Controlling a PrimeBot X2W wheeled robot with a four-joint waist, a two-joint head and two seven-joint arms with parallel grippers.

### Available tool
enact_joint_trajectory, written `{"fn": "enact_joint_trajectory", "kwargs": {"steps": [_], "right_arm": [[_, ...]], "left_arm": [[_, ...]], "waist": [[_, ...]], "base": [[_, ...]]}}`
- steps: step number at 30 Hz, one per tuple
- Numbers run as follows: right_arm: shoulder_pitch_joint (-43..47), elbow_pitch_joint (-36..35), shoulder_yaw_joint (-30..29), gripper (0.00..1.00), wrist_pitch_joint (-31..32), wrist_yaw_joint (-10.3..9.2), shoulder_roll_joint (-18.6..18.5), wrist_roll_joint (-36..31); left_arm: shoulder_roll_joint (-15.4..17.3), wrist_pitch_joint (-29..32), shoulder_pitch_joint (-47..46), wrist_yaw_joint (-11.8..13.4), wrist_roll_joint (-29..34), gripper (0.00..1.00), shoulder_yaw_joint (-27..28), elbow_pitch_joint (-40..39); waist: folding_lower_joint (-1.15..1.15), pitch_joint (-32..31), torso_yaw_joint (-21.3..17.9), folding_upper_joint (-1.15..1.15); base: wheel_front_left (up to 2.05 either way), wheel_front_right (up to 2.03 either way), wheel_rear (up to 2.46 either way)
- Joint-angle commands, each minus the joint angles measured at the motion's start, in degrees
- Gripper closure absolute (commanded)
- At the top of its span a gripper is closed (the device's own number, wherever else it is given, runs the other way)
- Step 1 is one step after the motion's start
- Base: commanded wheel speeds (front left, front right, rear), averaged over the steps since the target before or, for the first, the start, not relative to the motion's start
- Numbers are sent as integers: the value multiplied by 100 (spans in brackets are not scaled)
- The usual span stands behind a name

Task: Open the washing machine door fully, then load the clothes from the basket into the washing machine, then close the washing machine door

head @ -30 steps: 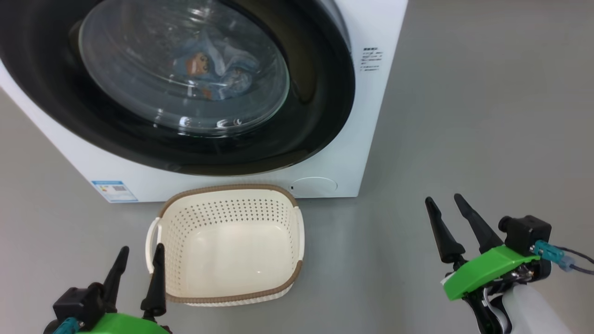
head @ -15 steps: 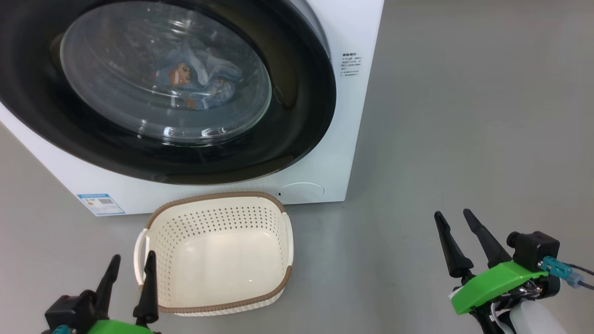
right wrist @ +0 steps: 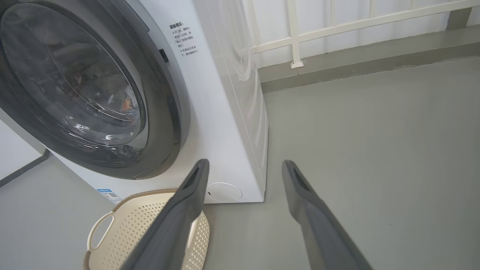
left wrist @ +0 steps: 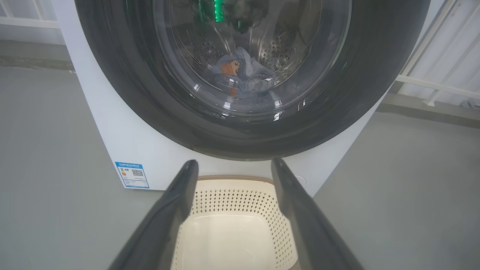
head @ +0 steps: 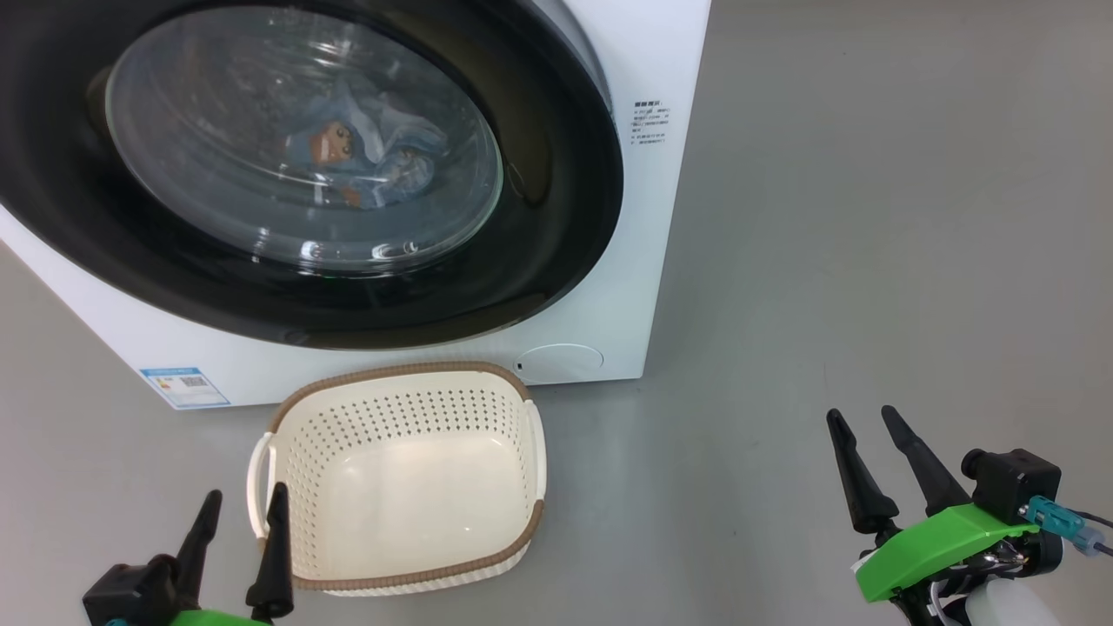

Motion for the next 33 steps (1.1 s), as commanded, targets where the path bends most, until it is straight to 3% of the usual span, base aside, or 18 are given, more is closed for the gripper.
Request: {"fn": "enact_joint_trajectory", "kwargs": {"steps": [1, 16, 17, 18, 23, 29, 33], "right_arm": [[21, -141, 93, 0, -28, 8, -35, -47], [68, -176, 137, 0, -28, 8, 9, -68], [74, -180, 140, 100, -28, 8, 12, -66], [23, -14, 11, 100, 2, 0, 48, 3], [189, 317, 27, 100, 13, 0, 174, 18], [212, 244, -33, 100, 111, 0, 205, 332], [221, 208, -74, 100, 177, 1, 225, 541]], "left_arm": [[137, -38, -64, -9, -12, 0, 174, -91], [129, -38, 54, -9, -46, 0, 228, -82], [132, -38, 65, -9, -44, 100, 229, -86], [-8, 1, 149, 1, -54, 100, 12, 57], [-213, 13, 266, 1, -71, 100, -57, 362], [-220, 107, 242, 1, -413, 100, -14, 328], [-225, 170, 216, 0, -642, 100, 14, 323]], "waist": [[0, -6, 4, 0], [0, -122, 8, 0], [0, -128, 4, 0], [0, -126, 8, 0], [0, -129, 9, 0], [13, -162, 18, 0], [2, -171, 24, 0]], "base": [[0, 0, 0], [0, 0, 0], [0, 0, 0], [0, 0, 0], [0, 0, 0], [0, 0, 0], [0, 0, 0]]}}
